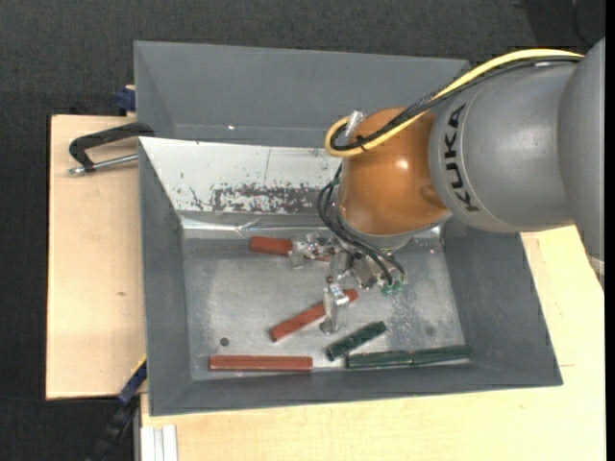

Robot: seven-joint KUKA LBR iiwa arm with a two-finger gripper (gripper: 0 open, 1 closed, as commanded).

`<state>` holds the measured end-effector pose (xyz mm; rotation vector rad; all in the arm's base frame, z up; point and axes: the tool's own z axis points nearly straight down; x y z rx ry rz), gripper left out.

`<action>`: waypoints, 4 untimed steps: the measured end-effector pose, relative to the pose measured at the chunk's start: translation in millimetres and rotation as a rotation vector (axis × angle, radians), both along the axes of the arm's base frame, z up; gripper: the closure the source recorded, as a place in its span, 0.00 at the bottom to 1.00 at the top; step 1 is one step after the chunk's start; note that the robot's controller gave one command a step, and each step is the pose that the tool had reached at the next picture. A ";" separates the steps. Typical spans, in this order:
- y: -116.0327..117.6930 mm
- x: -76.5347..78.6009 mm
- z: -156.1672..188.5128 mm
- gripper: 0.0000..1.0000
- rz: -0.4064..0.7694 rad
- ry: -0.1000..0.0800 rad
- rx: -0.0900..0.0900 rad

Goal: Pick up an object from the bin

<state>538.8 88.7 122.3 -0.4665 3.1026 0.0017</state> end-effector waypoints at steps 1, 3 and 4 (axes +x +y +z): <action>-23.3 -3.0 -54.0 0.00 0.098 0.006 -0.001; -25.4 -9.9 -51.7 1.00 0.104 0.003 -0.001; -25.3 -9.9 -51.6 1.00 0.104 0.003 0.000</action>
Offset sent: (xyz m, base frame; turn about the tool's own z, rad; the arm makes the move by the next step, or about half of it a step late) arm -0.0105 -0.0266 -0.0523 -0.1049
